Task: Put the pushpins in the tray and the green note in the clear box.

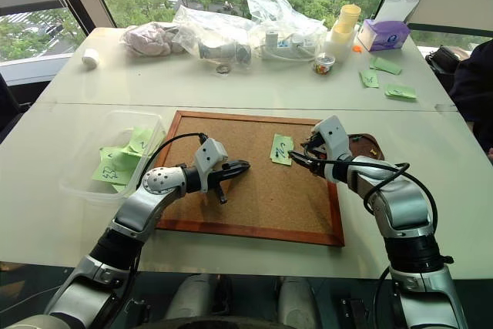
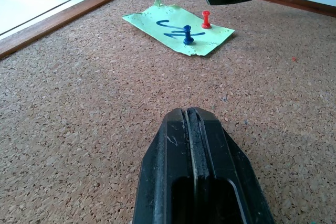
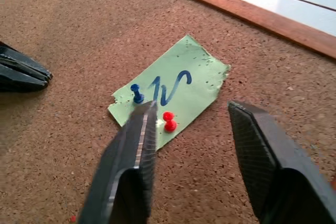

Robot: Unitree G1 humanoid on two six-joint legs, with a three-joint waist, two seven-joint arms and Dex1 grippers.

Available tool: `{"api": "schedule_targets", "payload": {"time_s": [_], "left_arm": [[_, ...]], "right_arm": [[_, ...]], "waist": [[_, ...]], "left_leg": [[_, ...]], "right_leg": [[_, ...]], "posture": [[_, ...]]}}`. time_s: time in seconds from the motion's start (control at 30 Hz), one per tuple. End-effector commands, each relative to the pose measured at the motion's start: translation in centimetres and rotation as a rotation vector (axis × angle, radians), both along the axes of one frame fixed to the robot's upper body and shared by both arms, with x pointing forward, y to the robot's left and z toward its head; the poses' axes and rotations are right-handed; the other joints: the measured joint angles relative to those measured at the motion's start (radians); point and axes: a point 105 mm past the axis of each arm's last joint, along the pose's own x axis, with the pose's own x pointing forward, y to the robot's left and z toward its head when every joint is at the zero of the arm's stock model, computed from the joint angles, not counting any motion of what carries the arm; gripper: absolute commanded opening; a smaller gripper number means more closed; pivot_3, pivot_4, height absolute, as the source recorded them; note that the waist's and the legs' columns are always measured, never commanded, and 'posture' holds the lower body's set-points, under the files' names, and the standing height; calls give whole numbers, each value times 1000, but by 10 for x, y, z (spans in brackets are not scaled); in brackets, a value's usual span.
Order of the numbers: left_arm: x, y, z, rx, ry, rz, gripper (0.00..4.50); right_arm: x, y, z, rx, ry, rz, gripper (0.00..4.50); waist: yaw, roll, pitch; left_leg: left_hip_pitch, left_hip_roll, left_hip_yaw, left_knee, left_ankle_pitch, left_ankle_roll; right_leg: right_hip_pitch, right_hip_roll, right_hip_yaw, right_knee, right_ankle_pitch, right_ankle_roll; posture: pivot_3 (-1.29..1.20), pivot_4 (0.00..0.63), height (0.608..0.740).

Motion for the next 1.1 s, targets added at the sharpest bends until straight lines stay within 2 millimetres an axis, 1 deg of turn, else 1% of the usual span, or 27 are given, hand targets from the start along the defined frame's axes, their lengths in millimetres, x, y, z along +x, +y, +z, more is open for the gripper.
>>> {"api": "schedule_targets", "payload": {"time_s": [0.03, 0.37, 0.47, 0.5, 0.53, 0.57, 0.67, 0.73, 0.8, 0.87, 0.9, 1.03, 1.1], "left_arm": [[-7, 6, -27, 69, 87, 9, 0], [-7, 6, -27, 68, 87, 14, 0], [-7, 5, -27, 66, 84, 16, 0], [-7, 5, -27, 65, 84, 16, 0], [-7, 6, -27, 65, 84, 17, 0], [-7, 6, -27, 66, 84, 17, 0], [-7, 6, -28, 68, 85, 19, 0], [-8, 7, -28, 71, 88, 19, 0], [-8, 7, -30, 74, 91, 21, 0], [-8, 6, -33, 77, 94, 25, 0], [-9, 5, -34, 75, 97, 25, 0], [-10, 4, -34, 69, 105, 26, 0], [-9, 4, -34, 72, 105, 27, 0]], "right_arm": [[0, 10, 7, -7, -51, 35, 2149], [3, 16, -8, -19, -33, 47, 2149], [3, 14, -12, -26, -21, 43, 1337], [2, 13, -13, -28, -17, 43, 771], [2, 12, -14, -30, -15, 42, 324], [1, 12, -15, -32, -15, 41, 25], [1, 9, -11, -31, -29, 33, 25], [3, 6, -2, -35, -59, 19, 25], [4, 2, 12, -10, -91, -1, 25], [7, -6, 27, 18, -121, -36, 25], [7, -9, 31, 23, -129, -50, 25], [8, -22, 40, 20, -144, -87, 25], [10, -35, 45, 30, -149, -130, 25]], "waist": [[0, 0, 0], [-1, 0, 0], [-1, 0, 0], [-1, 0, 0], [-1, 0, 0], [-2, 0, 0], [-1, 0, 0], [-1, 0, 0], [-1, 0, 0], [2, 0, 0], [2, 0, 0], [6, 0, 0], [6, 0, 0]], "left_leg": [[0, 0, 0, 0, 0, 0], [0, 0, 0, 0, 0, 0], [0, 0, 0, 0, 0, 0], [0, 0, 0, 0, 0, 0], [0, 0, 0, 0, 0, 0], [0, 0, 0, 0, 0, 0], [0, 0, 0, 0, 0, 0], [0, 0, 0, 0, 0, 0], [0, 0, 0, 0, 0, 0], [-1, 0, 0, 0, 0, 0], [-2, 0, 0, 0, 0, 0], [-3, 0, 0, 0, 0, 0], [-3, 0, 0, 0, -1, 1]], "right_leg": [[0, 0, 0, 0, 0, 0], [0, 0, 0, 0, 0, 0], [0, 0, 0, 0, 0, 0], [0, 0, 0, 0, 0, 0], [0, 0, 0, 0, 0, 0], [0, 0, 0, 0, 0, 0], [0, 0, 0, 0, 0, 0], [0, 0, 0, 0, 0, 0], [0, 0, 0, 0, 0, 0], [-1, 0, 0, 0, 0, 0], [-2, 0, 0, 0, 0, 0], [-3, -1, 0, 0, 0, 0], [-3, -1, 0, 0, 0, 0]], "posture": [[0, 150, 740], [0, 150, 740], [0, 150, 740], [0, 150, 740], [0, 150, 740], [0, 150, 740], [0, 150, 740], [0, 150, 740], [0, 150, 740], [0, 150, 740], [0, 150, 740], [0, 150, 740], [0, 150, 740]]}}
